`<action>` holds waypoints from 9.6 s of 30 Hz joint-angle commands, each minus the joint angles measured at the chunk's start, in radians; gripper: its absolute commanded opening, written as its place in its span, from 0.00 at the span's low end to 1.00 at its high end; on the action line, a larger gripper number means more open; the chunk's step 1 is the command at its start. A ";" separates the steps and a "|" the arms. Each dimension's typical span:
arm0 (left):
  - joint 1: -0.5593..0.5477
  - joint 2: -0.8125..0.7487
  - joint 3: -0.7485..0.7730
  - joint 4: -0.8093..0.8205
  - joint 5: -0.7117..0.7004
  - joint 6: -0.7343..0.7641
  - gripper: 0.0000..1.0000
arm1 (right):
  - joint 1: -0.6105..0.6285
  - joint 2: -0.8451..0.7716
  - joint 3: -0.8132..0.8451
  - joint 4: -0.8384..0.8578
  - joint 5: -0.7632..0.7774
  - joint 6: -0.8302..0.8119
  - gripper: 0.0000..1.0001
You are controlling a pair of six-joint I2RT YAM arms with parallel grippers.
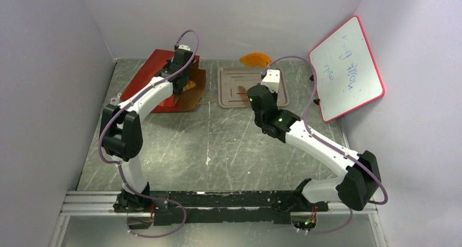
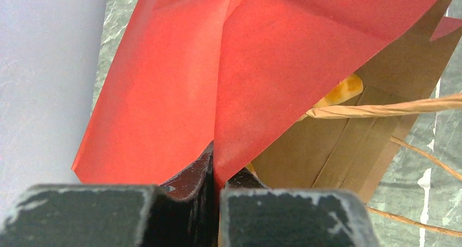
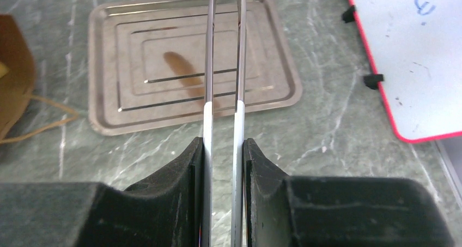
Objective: Take the fake bread out of the paper bag
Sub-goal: Place the fake bread in the container, then take out the fake bread from the paper bag.
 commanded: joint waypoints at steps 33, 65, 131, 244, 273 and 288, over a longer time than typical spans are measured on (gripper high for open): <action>0.002 -0.088 -0.058 0.051 0.050 0.003 0.07 | -0.217 0.093 -0.326 0.046 -0.036 0.432 0.00; -0.031 -0.102 -0.093 0.071 0.032 0.014 0.07 | -0.212 -0.002 -0.304 0.241 -0.030 0.470 0.00; -0.059 -0.202 -0.171 0.106 0.061 0.032 0.07 | 0.115 0.019 -0.276 0.072 -0.180 0.424 0.14; -0.217 -0.340 -0.358 0.206 0.098 -0.010 0.07 | 0.033 0.513 -0.384 1.086 -1.022 1.306 0.45; -0.245 -0.335 -0.340 0.154 0.093 -0.014 0.07 | -0.054 0.720 -0.283 1.254 -1.071 1.231 0.33; -0.243 -0.255 -0.267 0.115 -0.022 -0.045 0.07 | -0.055 0.562 -0.361 1.190 -1.079 1.151 0.00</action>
